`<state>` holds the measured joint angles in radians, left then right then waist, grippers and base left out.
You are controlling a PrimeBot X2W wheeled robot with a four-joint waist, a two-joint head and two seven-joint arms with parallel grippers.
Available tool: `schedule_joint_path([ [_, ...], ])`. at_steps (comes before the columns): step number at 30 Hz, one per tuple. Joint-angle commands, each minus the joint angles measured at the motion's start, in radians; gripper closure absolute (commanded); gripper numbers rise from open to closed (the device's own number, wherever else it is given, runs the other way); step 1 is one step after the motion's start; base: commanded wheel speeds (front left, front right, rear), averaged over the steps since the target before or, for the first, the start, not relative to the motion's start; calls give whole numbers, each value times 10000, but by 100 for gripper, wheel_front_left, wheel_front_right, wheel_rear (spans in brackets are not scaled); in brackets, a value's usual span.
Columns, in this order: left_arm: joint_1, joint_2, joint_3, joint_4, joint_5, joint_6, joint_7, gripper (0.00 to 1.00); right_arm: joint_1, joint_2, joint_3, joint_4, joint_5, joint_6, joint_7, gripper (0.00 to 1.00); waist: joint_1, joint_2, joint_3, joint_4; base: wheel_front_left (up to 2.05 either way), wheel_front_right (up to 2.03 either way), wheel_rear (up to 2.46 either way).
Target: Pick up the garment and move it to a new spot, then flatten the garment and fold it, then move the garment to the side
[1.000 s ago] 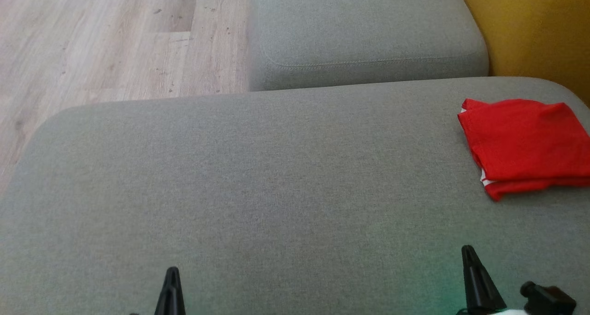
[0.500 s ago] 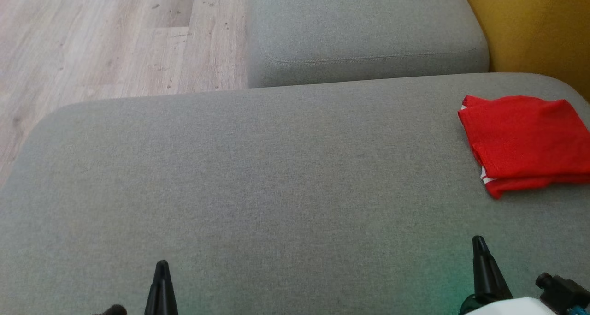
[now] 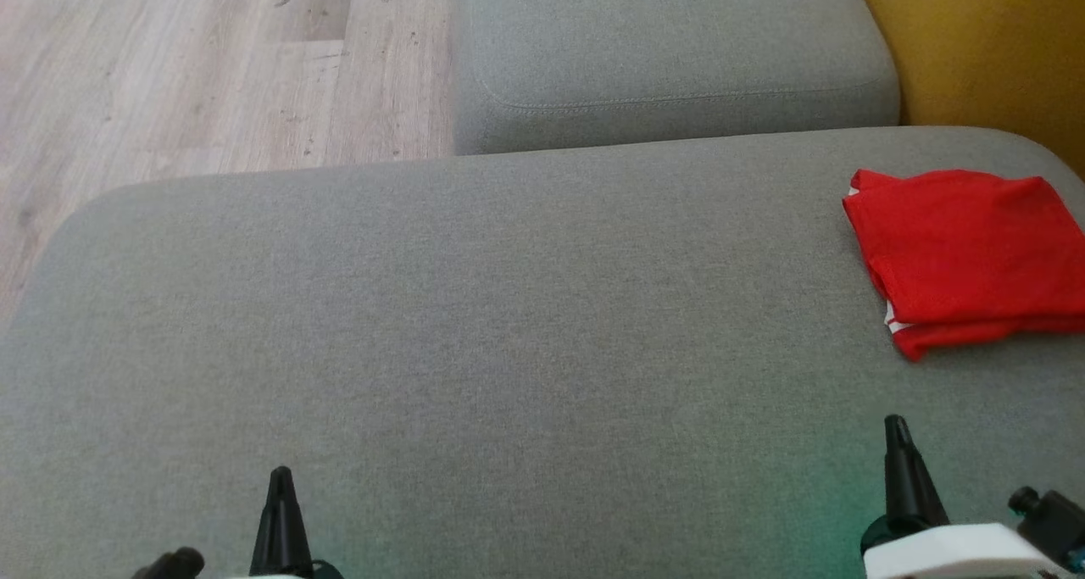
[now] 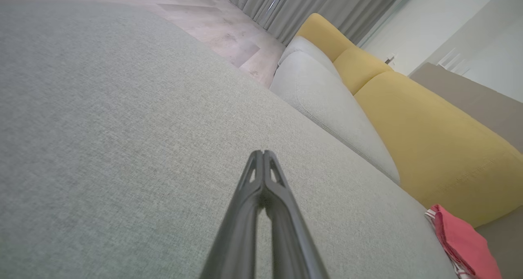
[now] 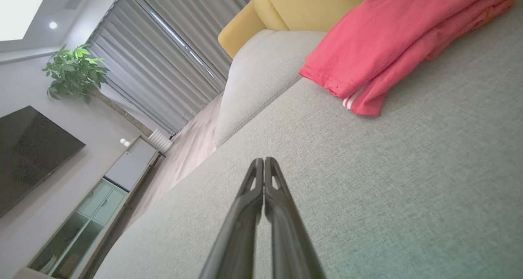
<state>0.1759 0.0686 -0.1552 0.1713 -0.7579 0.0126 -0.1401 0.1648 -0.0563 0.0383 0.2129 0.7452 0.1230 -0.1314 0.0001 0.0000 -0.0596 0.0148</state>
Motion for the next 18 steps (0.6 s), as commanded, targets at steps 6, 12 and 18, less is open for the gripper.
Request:
schedule_joint_path([
  [6,-686,142,417,-183,-897,-195,203,100,-665,-198,-63,-219,929,38,207,100,-1,0,54,-13,0,0,0],
  [12,-839,149,541,-119,-1488,-285,339,100,-812,-205,-133,-182,1522,41,342,100,-1,0,96,-23,0,0,0],
  [18,-1024,155,693,-41,-2199,-394,505,100,-990,-212,-221,-137,2235,44,507,100,-1,0,146,-35,0,0,0],
])
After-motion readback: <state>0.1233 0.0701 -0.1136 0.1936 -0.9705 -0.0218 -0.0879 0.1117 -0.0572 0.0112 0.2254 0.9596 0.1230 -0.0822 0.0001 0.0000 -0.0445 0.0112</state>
